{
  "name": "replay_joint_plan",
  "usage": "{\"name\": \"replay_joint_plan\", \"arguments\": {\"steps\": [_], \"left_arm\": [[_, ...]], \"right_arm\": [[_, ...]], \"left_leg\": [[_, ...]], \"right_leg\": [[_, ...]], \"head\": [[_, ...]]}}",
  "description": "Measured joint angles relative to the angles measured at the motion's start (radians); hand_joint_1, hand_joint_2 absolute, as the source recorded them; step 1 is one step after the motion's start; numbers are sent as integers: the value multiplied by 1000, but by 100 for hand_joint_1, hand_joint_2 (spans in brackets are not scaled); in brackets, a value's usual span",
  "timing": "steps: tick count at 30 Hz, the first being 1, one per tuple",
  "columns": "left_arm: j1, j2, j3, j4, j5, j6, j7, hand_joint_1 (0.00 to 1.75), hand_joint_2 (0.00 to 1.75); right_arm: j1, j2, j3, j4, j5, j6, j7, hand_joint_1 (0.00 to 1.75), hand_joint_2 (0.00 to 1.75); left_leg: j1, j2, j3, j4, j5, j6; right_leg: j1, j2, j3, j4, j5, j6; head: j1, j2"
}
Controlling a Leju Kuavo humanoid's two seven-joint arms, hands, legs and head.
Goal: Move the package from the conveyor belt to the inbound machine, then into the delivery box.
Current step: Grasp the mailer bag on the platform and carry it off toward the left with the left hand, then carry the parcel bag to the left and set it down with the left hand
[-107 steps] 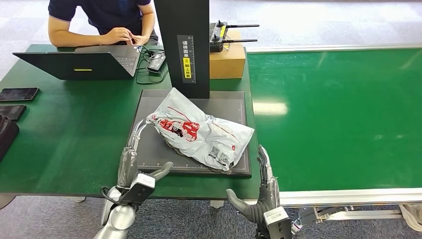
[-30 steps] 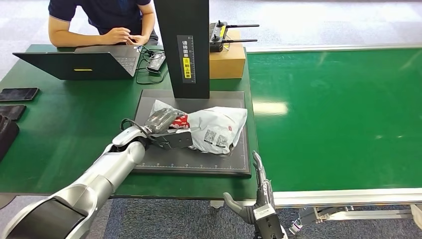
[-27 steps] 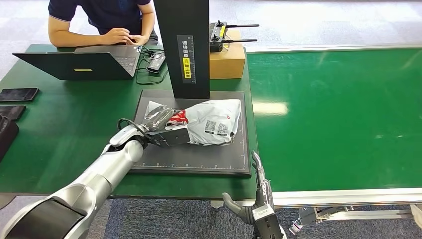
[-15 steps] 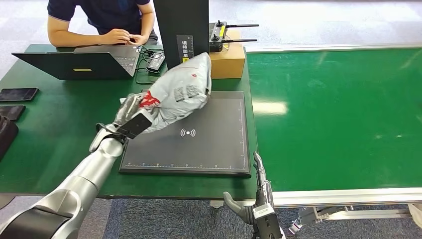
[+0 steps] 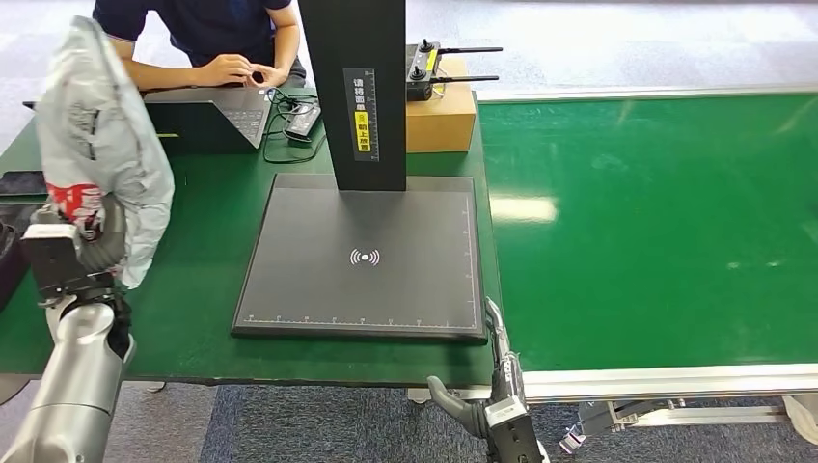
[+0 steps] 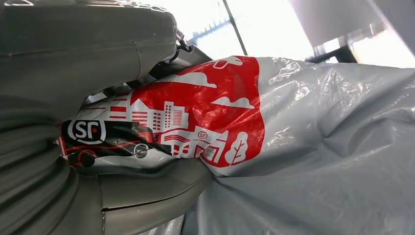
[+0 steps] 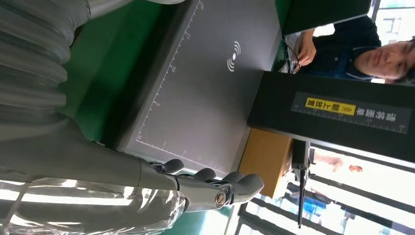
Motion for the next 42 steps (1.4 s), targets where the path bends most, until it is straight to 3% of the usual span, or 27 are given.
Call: {"name": "replay_joint_plan", "arguments": {"steps": [5, 9, 10, 13, 14, 17, 21, 30, 33, 38, 42], "left_arm": [[-32, 31, 131, 59, -31, 134, 6, 175, 175], [-86, 52, 218, 167, -198, 242, 95, 173, 175], [-99, 54, 249, 191, -268, 251, 124, 141, 175], [-136, 51, 358, 232, -525, 257, 216, 12, 175], [-147, 48, 395, 240, -607, 257, 247, 0, 175], [-180, 38, 491, 268, -760, 258, 314, 0, 175], [-216, 24, 556, 323, -827, 258, 337, 0, 175], [-264, -15, 549, 417, -909, 149, 388, 0, 175], [-265, -35, 534, 422, -877, 87, 337, 0, 175], [-254, -78, 508, 412, -736, -92, 196, 0, 175], [-171, -126, 417, 312, -521, -208, 84, 0, 175]], "right_arm": [[3, 1, -2, -1, 3, 0, 0, 0, 175], [5, 3, -5, -1, 14, 2, 0, 0, 175], [5, 4, -6, -1, 17, 5, 0, 0, 175], [5, 7, -8, -1, 22, 15, 0, 0, 175], [5, 8, -8, -1, 24, 18, 0, 0, 175], [3, 11, -9, -1, 30, 22, 0, 0, 175], [1, 15, -9, 1, 32, 27, 0, 0, 175], [2, 24, -30, 2, 36, 38, 0, 0, 175], [2, 27, -37, 2, 39, 38, 0, 0, 175], [5, 32, -51, 2, 41, 35, 0, 0, 175], [10, 32, -57, 2, 34, 30, 0, 0, 175]], "left_leg": [[0, 0, 0, 0, 0, 0], [0, 0, 0, 0, 0, 0], [0, 0, 0, 0, 0, 0], [0, 0, 0, 0, 0, 0], [0, 0, 0, 0, 0, 0], [0, 0, 0, 0, 0, 0], [0, 0, 0, 0, 0, 0], [0, 0, 1, 1, 0, 0], [0, 0, 1, 1, 0, 0], [0, 0, 0, 1, 0, 0], [-1, 0, 0, 1, 0, 0]], "right_leg": [[0, -1, 0, 0, 0, 0], [0, -1, 0, 0, 0, 0], [0, -1, 0, 0, 0, 0], [0, 0, 0, 0, 0, 0], [0, 0, 0, 0, 0, 0], [0, 0, 0, 0, 0, 0], [0, 0, 0, 0, 0, 0], [0, 0, 0, 0, 1, 0], [0, 0, 0, 0, 1, 0], [0, 0, 0, 0, 1, 0], [-1, 0, 0, 0, 1, 0]], "head": [[0, 0], [0, 0], [0, 0], [0, 0], [0, 0], [0, 0], [0, 0], [0, 0], [0, 0], [0, 0], [0, 0]]}}
